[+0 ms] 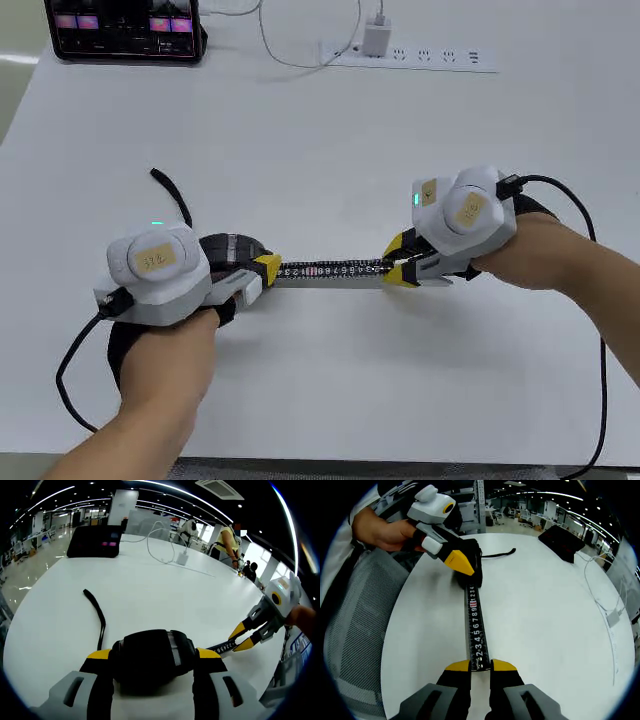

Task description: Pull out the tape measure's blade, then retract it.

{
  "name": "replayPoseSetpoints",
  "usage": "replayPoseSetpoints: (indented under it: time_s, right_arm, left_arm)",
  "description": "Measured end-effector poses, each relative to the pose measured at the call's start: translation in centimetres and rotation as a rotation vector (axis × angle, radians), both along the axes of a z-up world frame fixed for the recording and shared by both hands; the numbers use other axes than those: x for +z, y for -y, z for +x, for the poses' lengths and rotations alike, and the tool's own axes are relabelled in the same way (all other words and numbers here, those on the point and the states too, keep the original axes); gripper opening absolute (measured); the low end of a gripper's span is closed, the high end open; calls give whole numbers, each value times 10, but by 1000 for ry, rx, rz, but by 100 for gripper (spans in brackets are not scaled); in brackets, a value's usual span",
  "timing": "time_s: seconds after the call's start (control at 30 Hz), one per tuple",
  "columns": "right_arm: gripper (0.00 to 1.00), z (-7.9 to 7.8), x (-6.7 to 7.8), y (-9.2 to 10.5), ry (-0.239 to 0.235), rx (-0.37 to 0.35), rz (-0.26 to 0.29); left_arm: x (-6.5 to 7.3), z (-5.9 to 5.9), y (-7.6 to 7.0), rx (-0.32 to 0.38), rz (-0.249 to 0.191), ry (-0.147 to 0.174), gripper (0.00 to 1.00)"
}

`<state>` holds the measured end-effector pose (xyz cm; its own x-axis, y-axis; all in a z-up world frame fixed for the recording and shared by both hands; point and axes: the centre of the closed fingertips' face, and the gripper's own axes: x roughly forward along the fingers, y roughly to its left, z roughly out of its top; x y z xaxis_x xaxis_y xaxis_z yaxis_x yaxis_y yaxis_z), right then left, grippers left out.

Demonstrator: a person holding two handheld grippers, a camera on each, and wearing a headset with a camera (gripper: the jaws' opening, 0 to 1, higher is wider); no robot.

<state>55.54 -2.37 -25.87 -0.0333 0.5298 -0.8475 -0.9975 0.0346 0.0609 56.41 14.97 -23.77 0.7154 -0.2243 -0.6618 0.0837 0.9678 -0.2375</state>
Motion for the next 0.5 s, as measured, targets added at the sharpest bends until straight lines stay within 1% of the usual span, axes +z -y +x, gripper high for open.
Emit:
replayPoseSetpoints:
  time_s: [0.5]
  right_arm:
    - [9, -4, -3, -15, -11, 14, 12]
  left_arm:
    - [0, 0, 0, 2, -2, 2, 60]
